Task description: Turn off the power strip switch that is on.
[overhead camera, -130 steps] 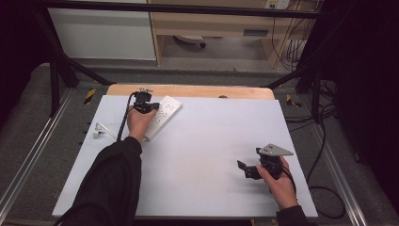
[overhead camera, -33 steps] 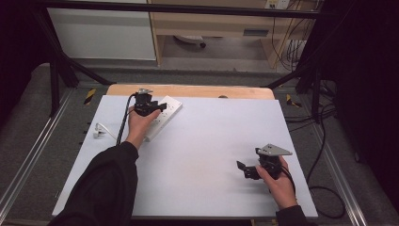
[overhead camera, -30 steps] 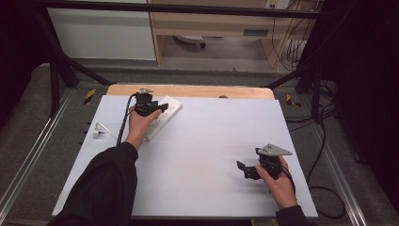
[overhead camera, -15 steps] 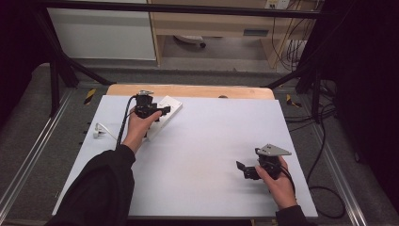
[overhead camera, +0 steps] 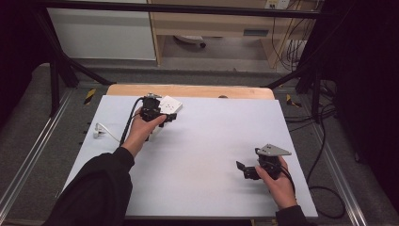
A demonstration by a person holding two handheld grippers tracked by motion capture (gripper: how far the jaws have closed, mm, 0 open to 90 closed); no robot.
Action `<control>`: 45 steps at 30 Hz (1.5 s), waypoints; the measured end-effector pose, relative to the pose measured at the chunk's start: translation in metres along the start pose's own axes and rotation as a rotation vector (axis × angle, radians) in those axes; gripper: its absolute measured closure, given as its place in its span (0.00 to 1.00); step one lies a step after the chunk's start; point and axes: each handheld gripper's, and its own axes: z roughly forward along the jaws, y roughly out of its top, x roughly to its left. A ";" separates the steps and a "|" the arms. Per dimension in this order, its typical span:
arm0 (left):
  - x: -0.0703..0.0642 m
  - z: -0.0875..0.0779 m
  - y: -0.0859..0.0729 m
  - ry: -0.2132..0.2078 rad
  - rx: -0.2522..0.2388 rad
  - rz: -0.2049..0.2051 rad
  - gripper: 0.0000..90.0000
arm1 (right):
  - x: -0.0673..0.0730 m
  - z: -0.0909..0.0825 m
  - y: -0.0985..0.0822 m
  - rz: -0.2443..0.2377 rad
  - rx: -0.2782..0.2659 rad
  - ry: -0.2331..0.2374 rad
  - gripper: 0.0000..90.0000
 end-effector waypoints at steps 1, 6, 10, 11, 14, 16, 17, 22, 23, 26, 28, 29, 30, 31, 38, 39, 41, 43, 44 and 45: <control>-0.003 0.000 0.000 -0.002 0.006 0.012 0.17 | 0.000 0.000 0.000 0.002 0.001 0.000 0.04; -0.008 -0.002 -0.001 -0.007 0.016 0.026 0.16 | 0.000 0.000 0.000 0.000 0.002 -0.001 0.04; -0.013 -0.005 -0.001 -0.002 0.028 0.043 0.13 | 0.000 0.000 0.000 -0.001 0.001 0.001 0.04; -0.013 -0.005 -0.001 -0.002 0.028 0.043 0.12 | 0.000 0.000 0.000 -0.001 0.001 0.001 0.04; -0.015 -0.007 -0.003 -0.004 0.021 0.047 0.10 | 0.000 0.000 0.000 -0.001 0.002 0.000 0.04; -0.017 -0.008 -0.004 -0.017 0.019 0.047 0.10 | 0.000 0.000 0.000 -0.002 0.002 0.000 0.04; -0.017 -0.008 -0.005 -0.020 0.019 0.047 0.10 | 0.000 0.000 0.000 -0.001 0.003 0.001 0.04; -0.026 -0.010 -0.010 -0.038 0.018 0.052 0.10 | 0.001 0.001 0.000 -0.003 0.004 0.001 0.04; -0.027 -0.011 -0.012 -0.039 0.013 0.055 0.10 | 0.001 0.001 0.000 -0.004 0.005 0.002 0.04; -0.031 -0.011 -0.014 -0.047 0.012 0.062 0.10 | 0.001 0.001 0.000 -0.011 0.006 0.001 0.04; -0.033 -0.012 -0.015 -0.053 0.008 0.062 0.10 | 0.001 0.001 0.000 -0.011 0.008 0.002 0.04; -0.034 -0.013 -0.015 -0.055 0.009 0.065 0.10 | 0.001 0.001 0.000 -0.012 0.007 0.001 0.04; -0.035 -0.013 -0.016 -0.057 0.006 0.064 0.10 | 0.001 0.001 0.000 -0.013 0.007 0.000 0.04; -0.036 -0.014 -0.016 -0.060 0.005 0.068 0.10 | 0.001 0.001 0.000 -0.013 0.007 0.000 0.04; -0.043 -0.024 -0.017 -0.073 -0.026 0.080 0.10 | 0.001 0.001 0.000 -0.011 0.008 0.002 0.04; -0.044 -0.026 -0.017 -0.075 -0.032 0.080 0.10 | 0.001 0.001 0.000 -0.011 0.008 0.002 0.04; -0.045 -0.029 -0.017 -0.079 -0.048 0.079 0.10 | 0.001 0.001 0.000 -0.011 0.008 0.002 0.04; -0.047 -0.033 -0.017 -0.081 -0.069 0.085 0.10 | 0.002 0.001 0.000 -0.012 0.007 0.003 0.04; -0.047 -0.034 -0.018 -0.083 -0.074 0.083 0.10 | 0.002 0.001 0.000 -0.012 0.007 0.003 0.04; -0.048 -0.036 -0.018 -0.084 -0.083 0.085 0.10 | 0.002 0.001 0.000 -0.012 0.007 0.002 0.04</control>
